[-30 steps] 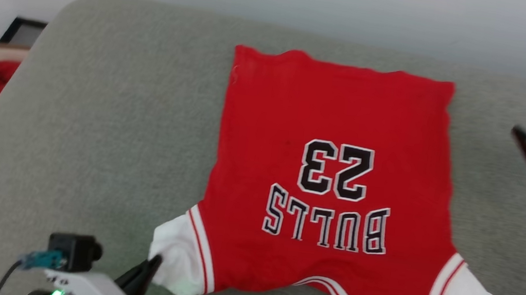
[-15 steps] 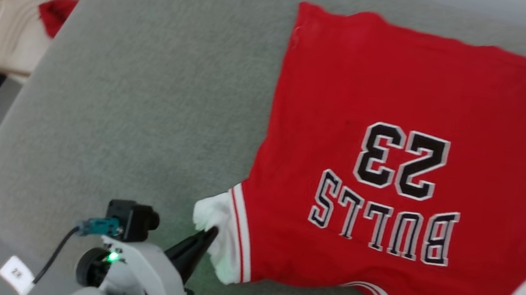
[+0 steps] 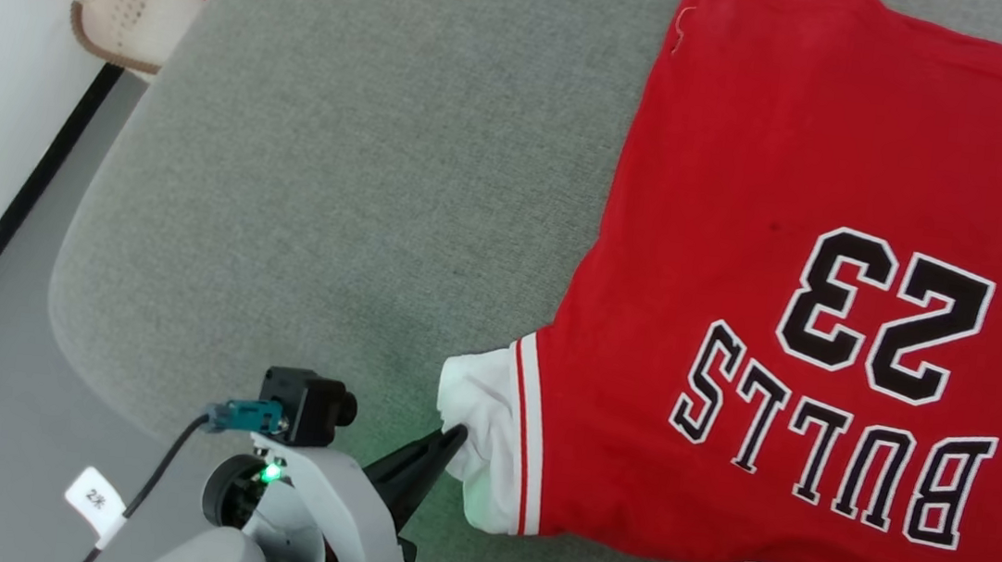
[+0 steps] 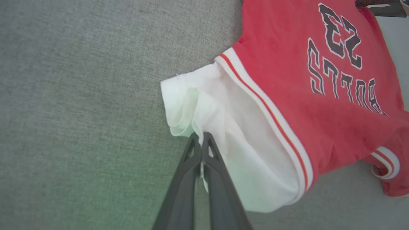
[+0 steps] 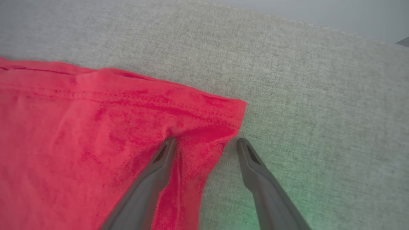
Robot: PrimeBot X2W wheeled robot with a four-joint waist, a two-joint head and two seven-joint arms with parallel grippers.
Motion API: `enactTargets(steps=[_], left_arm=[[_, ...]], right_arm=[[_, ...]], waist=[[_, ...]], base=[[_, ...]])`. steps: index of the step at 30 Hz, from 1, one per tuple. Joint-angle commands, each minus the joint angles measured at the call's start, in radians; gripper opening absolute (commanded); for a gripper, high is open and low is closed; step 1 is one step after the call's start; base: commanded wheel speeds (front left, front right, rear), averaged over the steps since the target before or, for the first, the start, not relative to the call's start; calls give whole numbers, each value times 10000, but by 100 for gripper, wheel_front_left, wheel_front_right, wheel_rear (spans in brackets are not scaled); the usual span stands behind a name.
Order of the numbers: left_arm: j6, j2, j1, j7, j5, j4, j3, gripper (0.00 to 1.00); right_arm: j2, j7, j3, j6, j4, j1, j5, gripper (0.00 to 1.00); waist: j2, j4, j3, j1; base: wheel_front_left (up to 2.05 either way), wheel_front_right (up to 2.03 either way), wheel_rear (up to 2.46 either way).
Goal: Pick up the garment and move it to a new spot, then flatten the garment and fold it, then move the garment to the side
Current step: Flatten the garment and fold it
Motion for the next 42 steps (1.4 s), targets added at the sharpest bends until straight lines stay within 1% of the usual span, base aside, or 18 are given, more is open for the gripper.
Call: enactTargets(steps=[1,2,3,8,11,14,18,22,27,31,36,38,39,42], left_arm=[[-112,-97,-125,-56,-8,115,-26,0],[-133,-128,-148,-70,-16,173,-37,0],[-160,-152,-165,-87,-28,240,-42,0],[-259,-221,-159,-151,-128,507,1,0],[-247,-149,-61,-227,-181,644,84,0],[-229,-39,53,-312,-221,719,172,0],[-132,172,241,-401,-295,756,312,0],[-20,405,437,-464,-356,701,450,0],[151,740,723,-491,-448,595,602,0],[322,1021,1021,-505,-568,451,736,0],[538,1356,1399,-524,-678,233,874,0],[617,1463,1538,-531,-726,126,897,0],[617,1463,1538,-531,-726,126,897,0],[693,1607,1728,-518,-781,-7,944,0]], right_arm=[[346,285,65,12,566,340,-230,100],[354,297,111,12,706,362,-397,24],[410,357,172,12,824,373,-506,0],[484,221,192,10,973,120,-582,0],[557,346,459,10,894,-13,-428,0],[554,314,808,10,627,-13,-108,0],[563,262,1564,9,2,229,662,0],[428,308,2478,9,-971,734,1781,0],[-100,482,3585,7,-2637,1857,3233,0],[-646,501,4059,7,-4062,2976,4168,0],[-1151,331,4063,7,-5565,4405,4920,0],[-1251,244,3920,7,-6079,5028,5115,0],[-1251,244,3920,7,-6079,5028,5115,0],[-1329,125,3673,7,-6787,6005,5263,0]], waist=[[0,161,150,0],[0,166,145,0],[0,161,138,0],[0,33,9,0],[0,-162,-159,0],[0,-423,-374,0],[0,-881,-730,0],[0,-1404,-1112,0],[0,-2026,-1615,0],[0,-2532,-1984,0],[0,-3054,-2394,0],[0,-3214,-2558,0],[0,-3214,-2558,0],[0,-3426,-2792,0]], base=[[0,0,0],[0,0,0],[0,0,0],[0,0,0],[0,0,0],[0,0,0],[0,0,0],[0,0,0],[0,0,0],[0,0,0],[0,0,0],[0,0,0],[0,0,0],[0,0,0]])
